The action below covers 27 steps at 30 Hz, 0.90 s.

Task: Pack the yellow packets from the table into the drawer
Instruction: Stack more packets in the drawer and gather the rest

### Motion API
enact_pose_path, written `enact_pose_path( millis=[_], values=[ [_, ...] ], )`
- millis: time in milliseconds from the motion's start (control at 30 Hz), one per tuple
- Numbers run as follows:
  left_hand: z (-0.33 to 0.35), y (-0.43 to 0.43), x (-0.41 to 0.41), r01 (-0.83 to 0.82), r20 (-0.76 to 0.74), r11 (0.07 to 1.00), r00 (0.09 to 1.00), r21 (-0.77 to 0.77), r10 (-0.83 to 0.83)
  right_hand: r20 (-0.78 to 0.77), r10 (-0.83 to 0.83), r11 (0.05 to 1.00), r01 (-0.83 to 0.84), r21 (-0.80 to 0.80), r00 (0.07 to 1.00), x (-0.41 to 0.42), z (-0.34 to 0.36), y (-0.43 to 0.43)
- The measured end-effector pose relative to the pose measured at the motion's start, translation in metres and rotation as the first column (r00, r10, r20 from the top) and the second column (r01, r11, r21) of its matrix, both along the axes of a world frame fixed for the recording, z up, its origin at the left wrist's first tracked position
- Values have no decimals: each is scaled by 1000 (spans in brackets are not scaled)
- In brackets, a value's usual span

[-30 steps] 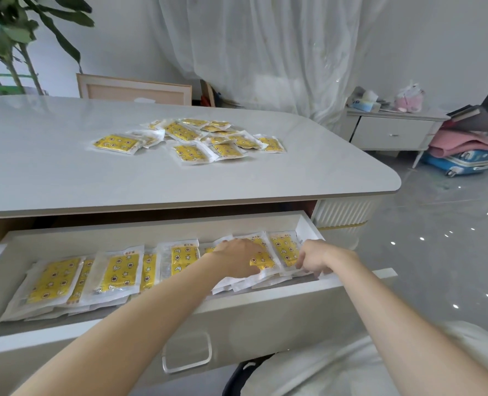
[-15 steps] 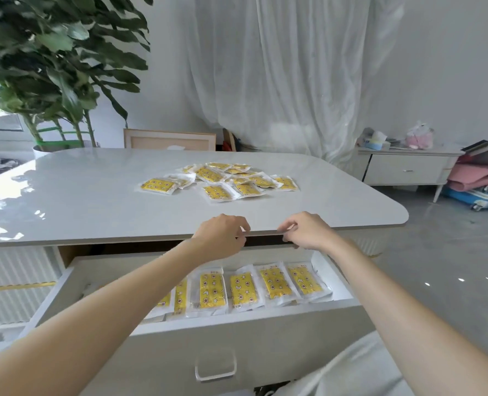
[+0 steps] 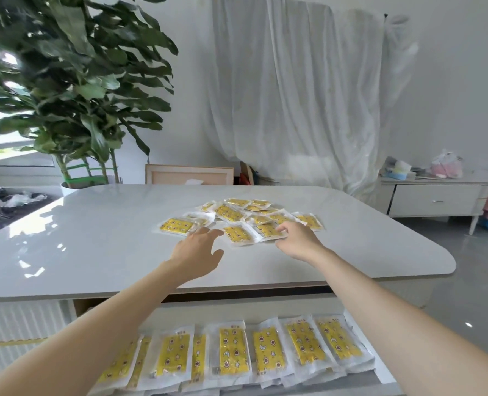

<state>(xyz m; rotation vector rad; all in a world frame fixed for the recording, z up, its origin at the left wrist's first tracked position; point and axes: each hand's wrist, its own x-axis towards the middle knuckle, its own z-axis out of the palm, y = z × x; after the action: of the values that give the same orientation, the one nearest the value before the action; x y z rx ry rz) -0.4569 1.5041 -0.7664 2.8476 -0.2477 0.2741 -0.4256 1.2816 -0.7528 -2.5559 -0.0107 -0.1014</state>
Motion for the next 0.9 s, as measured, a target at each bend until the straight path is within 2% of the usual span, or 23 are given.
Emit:
enact_pose_path(
  millis=[333,533,667,800,900],
  values=[
    [-14,30,109,-94,-5,995,996,-26,94,35,4,984,2,-180,999,109,-14,29],
    [-16,41,192,-106,-17,993,994,47,107,35,18,969,-8,-248,999,196,-32,40],
    [-25,51,238,-77,-87,991,992,105,87,58,27,962,-10,-272,998,250,-43,48],
    [-37,56,273,-37,-143,995,989,91,50,111,136,935,-91,-342,984,289,-51,63],
    [-50,60,288,34,-159,999,987,32,-29,19,153,941,-140,-308,988,310,-59,70]
  ],
)
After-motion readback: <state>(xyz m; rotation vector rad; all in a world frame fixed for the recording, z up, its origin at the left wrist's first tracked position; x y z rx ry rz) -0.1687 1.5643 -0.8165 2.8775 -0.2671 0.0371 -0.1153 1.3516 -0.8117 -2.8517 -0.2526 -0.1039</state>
